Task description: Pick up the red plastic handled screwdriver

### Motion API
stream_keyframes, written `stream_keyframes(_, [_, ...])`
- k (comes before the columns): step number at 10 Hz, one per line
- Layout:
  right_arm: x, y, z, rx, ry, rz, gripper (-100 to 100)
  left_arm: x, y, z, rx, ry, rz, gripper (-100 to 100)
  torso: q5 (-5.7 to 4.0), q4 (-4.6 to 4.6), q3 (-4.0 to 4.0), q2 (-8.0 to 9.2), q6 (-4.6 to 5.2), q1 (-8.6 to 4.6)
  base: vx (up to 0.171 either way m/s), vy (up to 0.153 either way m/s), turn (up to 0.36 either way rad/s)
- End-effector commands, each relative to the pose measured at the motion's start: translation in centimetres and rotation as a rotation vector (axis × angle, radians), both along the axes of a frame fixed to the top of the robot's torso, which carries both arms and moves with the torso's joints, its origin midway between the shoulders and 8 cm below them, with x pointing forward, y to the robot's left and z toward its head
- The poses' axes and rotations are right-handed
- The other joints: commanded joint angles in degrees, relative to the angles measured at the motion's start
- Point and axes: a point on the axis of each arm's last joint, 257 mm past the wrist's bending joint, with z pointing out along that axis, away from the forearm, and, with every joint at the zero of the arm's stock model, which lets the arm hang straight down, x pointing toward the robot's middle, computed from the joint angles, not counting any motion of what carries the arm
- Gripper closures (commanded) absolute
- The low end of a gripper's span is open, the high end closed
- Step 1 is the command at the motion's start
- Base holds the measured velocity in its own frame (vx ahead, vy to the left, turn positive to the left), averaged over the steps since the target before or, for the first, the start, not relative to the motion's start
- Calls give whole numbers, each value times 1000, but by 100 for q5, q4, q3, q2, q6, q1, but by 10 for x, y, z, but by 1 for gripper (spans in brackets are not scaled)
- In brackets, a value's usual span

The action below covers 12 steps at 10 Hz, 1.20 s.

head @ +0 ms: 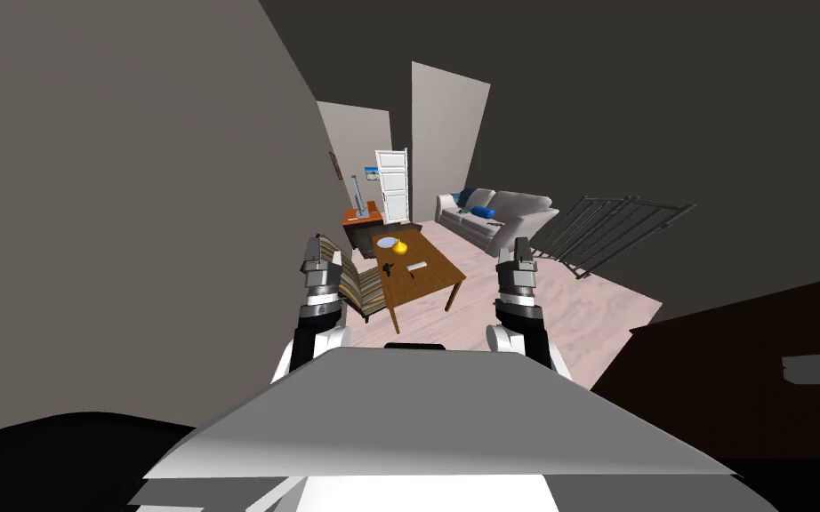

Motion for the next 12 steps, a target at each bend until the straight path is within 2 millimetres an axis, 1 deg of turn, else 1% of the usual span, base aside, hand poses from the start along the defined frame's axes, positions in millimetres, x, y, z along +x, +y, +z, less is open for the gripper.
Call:
stream_keyframes(1, [0,0,0,0,0,0,0,4,-2,-6,2,21,-25,-100,0,0,0,0,0,0,4,-1,-132])
stream_keyframes(3, [0,0,0,0,0,0,0,9,-3,-15,-4,52,-56,-100,0,0,-1,-2,1,2,9,2,-136])
stream_keyframes(5, [0,0,0,0,0,0,0,16,-5,-29,-19,97,-95,-100,0,-1,-3,-5,2,2,16,0,-165])
stream_keyframes(8, [0,0,0,0,0,0,0,29,-10,-60,-45,195,-163,-100,0,-2,-5,-9,2,0,24,-4,-214])
stream_keyframes(9, [0,0,0,0,0,0,0,29,-10,-60,-55,194,-166,-100,0,-2,-6,-10,1,0,18,-3,-107])
stream_keyframes(11, [0,0,0,0,0,0,0,37,-15,-88,-72,280,-216,-100,-1,-2,-4,-8,2,-3,24,-11,-264])
stream_keyframes(12, [0,0,0,0,0,0,0,37,-14,-88,-83,280,-219,-100,-1,-3,-6,-10,2,-3,23,-3,-75])
